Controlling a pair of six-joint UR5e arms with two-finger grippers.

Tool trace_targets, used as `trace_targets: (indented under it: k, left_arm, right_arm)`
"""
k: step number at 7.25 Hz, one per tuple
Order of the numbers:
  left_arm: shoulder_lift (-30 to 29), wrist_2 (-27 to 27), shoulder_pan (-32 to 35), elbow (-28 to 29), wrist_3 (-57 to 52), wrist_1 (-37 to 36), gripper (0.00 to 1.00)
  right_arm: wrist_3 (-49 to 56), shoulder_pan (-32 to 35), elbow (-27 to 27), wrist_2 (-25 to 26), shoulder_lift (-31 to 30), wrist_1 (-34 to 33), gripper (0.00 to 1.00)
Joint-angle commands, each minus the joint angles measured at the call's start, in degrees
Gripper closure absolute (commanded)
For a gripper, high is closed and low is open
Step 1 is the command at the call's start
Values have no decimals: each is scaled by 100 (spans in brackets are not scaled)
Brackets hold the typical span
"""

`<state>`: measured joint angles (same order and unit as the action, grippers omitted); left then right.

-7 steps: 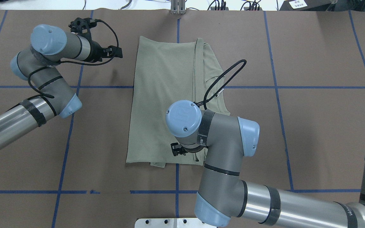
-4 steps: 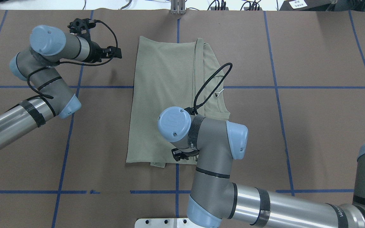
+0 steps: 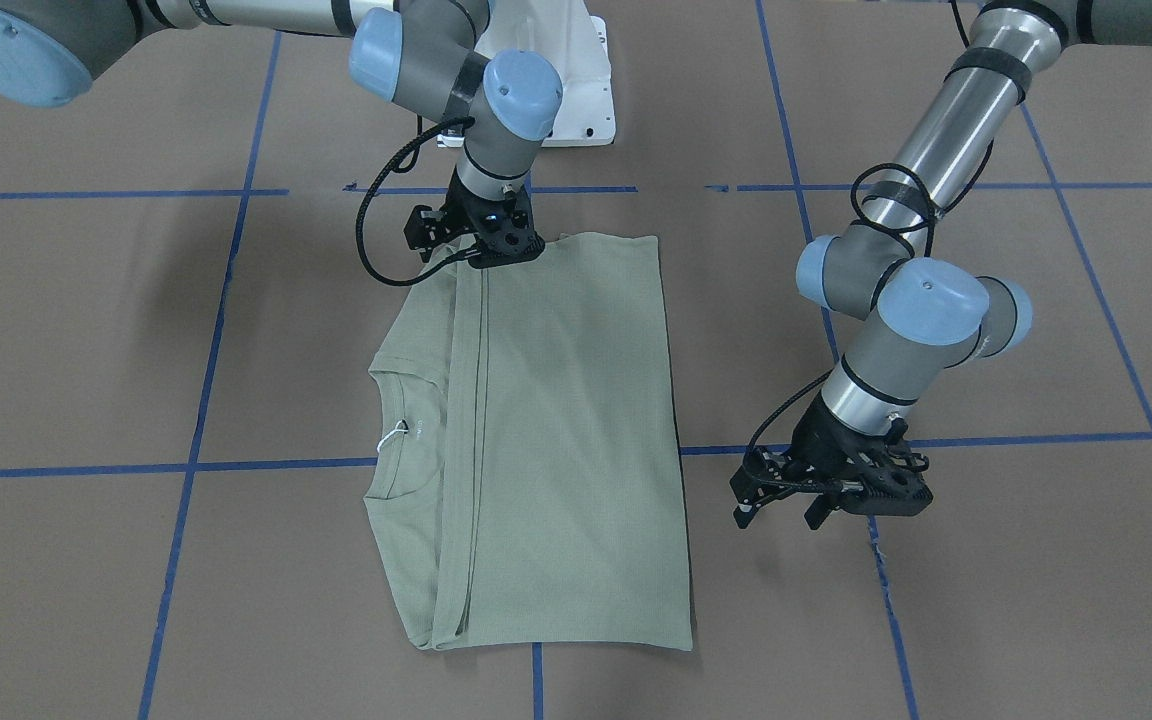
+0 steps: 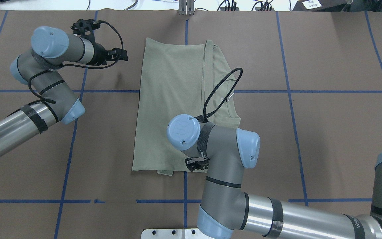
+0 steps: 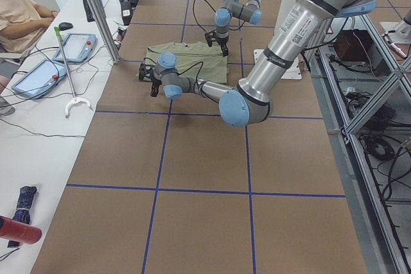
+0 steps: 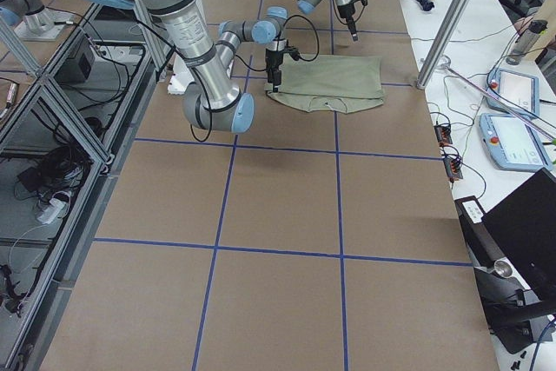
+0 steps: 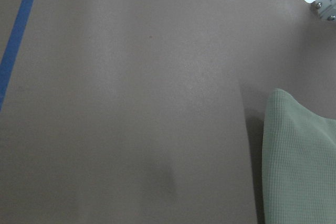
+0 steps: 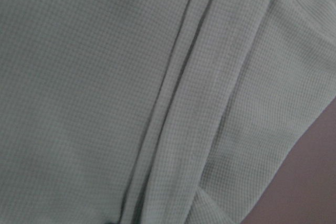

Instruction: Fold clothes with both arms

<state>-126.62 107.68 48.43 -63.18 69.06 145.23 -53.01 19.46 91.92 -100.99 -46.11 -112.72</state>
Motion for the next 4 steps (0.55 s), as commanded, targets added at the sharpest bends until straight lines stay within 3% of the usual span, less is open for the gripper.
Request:
trace_targets:
  k: [1, 4]
  left_arm:
    - [6, 7, 0, -27, 256, 233, 0]
    - [-3, 7, -9, -62, 335, 234, 0]
  right_arm:
    - [306, 31, 289, 0, -248, -318, 0]
    - [977, 330, 1500, 18, -1345, -716, 0]
